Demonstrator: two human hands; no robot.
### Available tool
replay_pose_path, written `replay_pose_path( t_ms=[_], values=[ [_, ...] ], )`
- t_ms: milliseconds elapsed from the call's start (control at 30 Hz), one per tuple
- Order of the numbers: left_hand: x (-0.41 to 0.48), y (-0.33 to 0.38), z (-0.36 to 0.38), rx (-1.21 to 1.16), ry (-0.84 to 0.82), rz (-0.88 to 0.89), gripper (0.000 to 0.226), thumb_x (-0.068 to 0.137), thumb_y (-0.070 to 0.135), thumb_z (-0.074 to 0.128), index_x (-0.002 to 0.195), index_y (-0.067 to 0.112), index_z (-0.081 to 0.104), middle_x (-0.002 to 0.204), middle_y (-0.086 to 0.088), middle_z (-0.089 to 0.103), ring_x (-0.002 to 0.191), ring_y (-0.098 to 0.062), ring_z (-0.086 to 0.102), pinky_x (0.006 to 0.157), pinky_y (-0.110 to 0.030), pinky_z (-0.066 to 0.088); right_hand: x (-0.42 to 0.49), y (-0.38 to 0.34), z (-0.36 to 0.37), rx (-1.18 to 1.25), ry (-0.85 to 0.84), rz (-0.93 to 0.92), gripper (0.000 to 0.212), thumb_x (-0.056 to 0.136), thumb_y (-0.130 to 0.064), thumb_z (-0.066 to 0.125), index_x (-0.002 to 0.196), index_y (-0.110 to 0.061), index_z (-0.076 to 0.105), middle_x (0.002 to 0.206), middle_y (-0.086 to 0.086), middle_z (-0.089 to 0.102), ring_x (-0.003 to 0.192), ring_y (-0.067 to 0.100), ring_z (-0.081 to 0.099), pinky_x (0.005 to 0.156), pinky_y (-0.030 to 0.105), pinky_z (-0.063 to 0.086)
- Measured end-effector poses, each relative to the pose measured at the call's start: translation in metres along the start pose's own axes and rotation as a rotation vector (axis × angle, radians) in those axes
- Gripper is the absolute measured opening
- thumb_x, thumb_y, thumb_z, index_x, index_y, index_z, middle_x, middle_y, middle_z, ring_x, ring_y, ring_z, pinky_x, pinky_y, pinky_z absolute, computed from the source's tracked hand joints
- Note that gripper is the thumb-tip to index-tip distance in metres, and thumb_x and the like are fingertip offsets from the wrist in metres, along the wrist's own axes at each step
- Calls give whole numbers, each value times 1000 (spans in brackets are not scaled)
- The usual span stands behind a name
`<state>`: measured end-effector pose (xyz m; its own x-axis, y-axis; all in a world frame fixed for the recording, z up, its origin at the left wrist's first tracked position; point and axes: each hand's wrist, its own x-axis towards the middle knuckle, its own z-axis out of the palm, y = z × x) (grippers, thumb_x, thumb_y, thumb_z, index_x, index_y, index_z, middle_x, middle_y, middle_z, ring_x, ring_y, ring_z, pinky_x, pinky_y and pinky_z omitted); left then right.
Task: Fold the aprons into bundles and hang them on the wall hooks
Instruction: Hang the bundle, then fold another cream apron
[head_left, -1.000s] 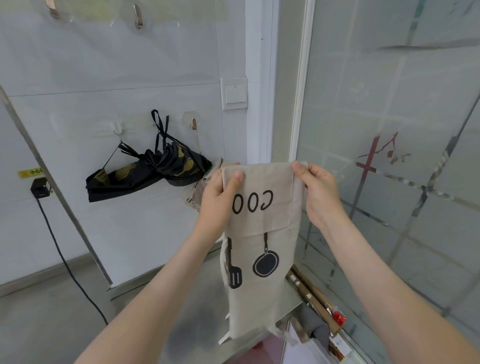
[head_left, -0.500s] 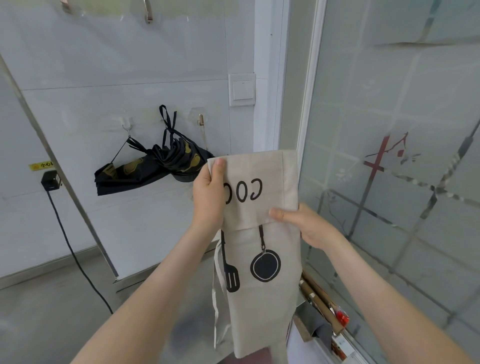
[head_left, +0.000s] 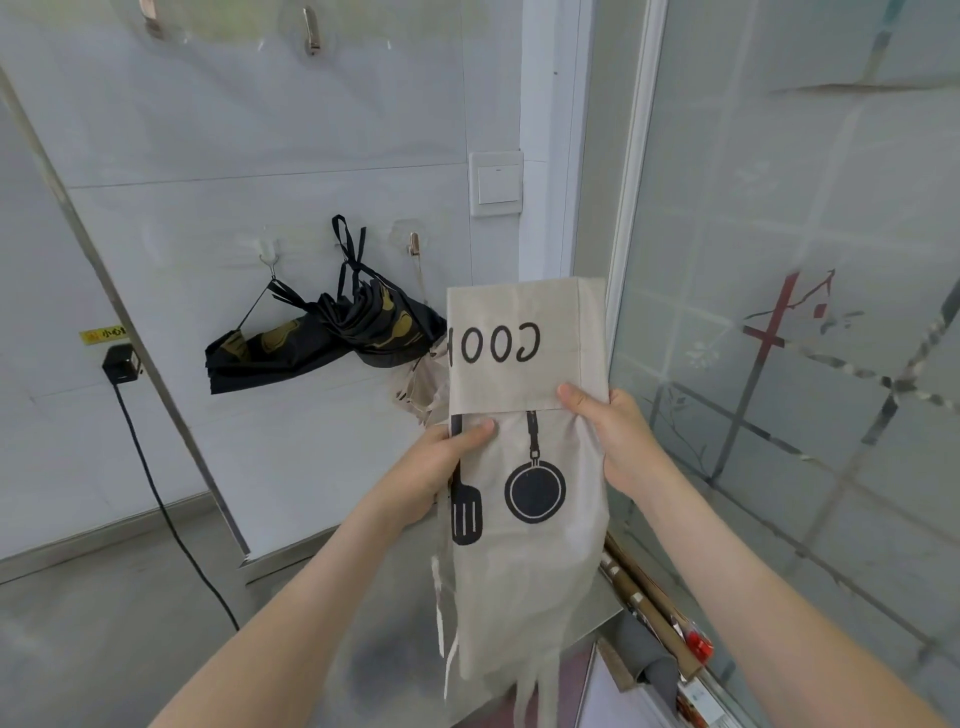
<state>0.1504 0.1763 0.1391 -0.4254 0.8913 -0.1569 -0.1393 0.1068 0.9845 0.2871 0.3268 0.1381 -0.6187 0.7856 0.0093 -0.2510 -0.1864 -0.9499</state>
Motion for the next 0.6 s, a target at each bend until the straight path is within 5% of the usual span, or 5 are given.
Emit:
replay_pose_path(
  t_ms=[167, 267, 333, 500, 600],
  values=[
    [7, 4, 2, -78, 112, 21, 21, 97, 23, 53, 96, 7, 67, 83, -7, 75, 71, -18, 72, 60, -23, 55, -8, 24, -3, 38, -47, 65, 38, 79, -14, 74, 113, 0, 65, 103, 17, 72, 90, 27, 70, 82, 37, 57],
    [5, 10, -4, -123, 189, -4, 25, 97, 24, 53, 105, 4, 66, 88, -9, 75, 77, -20, 72, 65, -27, 57, -11, 40, -9, -36, -223, 216, 77, 45, -34, 94, 109, -3, 68, 103, 16, 72, 89, 26, 71, 78, 35, 58],
    [6, 13, -12, -164, 244, -21, 31, 97, 26, 54, 114, 2, 64, 100, -13, 73, 89, -26, 71, 76, -33, 57, -10, 45, -12, -70, -344, 290, 82, 31, -37, 97, 102, -6, 70, 100, 15, 73, 86, 24, 71, 73, 31, 58],
    [1, 19, -30, -265, 330, -79, 27, 97, 29, 52, 99, 6, 66, 77, -7, 74, 70, -21, 70, 64, -32, 53, -9, 41, -1, -111, -420, 311, 49, 63, -21, 83, 106, -3, 68, 104, 15, 72, 91, 24, 71, 76, 32, 57],
    [-7, 15, -37, -332, 249, -52, 41, 94, 46, 49, 99, 11, 69, 90, -9, 75, 81, -25, 71, 73, -37, 52, -7, 40, 8, -32, -327, 227, 30, 79, -13, 72, 107, -4, 68, 106, 17, 71, 91, 26, 70, 81, 37, 58]
  ],
)
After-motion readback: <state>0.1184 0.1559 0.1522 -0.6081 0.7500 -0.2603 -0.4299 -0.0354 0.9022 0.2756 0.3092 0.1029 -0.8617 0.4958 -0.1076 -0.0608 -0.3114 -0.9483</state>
